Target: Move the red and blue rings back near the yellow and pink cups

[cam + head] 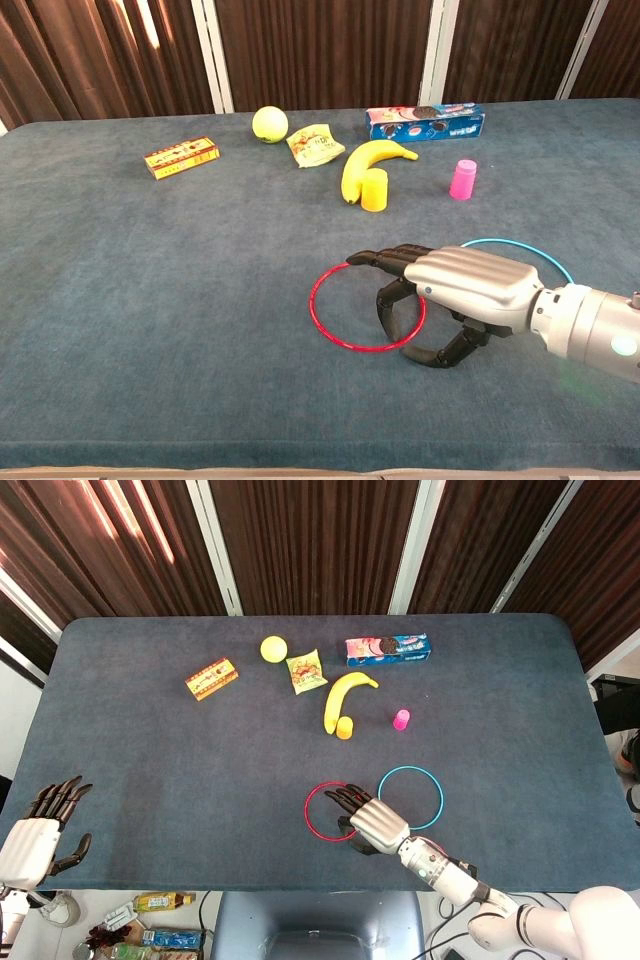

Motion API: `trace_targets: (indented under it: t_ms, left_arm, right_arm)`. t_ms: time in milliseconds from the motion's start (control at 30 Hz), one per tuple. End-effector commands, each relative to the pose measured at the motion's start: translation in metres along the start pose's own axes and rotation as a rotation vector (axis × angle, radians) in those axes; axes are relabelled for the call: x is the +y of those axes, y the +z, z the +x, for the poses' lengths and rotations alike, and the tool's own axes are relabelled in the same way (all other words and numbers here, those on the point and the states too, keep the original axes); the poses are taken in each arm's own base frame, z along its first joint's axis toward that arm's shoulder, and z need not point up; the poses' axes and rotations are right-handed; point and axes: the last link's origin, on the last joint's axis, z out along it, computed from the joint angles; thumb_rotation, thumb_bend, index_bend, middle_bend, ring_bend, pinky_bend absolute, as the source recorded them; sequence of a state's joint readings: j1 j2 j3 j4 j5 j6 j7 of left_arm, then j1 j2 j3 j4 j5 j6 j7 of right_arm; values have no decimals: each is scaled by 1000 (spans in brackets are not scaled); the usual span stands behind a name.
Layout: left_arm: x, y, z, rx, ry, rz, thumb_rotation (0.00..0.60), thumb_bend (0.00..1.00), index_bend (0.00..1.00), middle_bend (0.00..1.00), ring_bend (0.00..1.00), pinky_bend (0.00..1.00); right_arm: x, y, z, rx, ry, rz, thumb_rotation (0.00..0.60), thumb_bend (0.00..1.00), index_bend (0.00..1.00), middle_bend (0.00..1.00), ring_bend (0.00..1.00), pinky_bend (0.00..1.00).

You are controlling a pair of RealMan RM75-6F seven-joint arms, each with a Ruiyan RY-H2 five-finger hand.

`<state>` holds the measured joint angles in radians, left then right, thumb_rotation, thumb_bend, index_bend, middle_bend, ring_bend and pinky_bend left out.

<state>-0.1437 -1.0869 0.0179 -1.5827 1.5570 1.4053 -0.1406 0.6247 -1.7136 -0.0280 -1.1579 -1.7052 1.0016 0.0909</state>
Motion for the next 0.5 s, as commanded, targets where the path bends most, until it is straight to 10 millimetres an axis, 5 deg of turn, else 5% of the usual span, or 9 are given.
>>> trace_targets:
  t_ms: [33,500]
  left_arm:
    - [0,0,0,-1,0,1,600,451,88,0,0,71]
    - [0,1,0,-1,0,1,600,450,90,0,0,71]
  right_arm:
    - [0,1,-1,-2,0,-1,600,464,644,39,0,0]
    - [0,4,-3,-8,-1,-2,600,480,670,55,0,0]
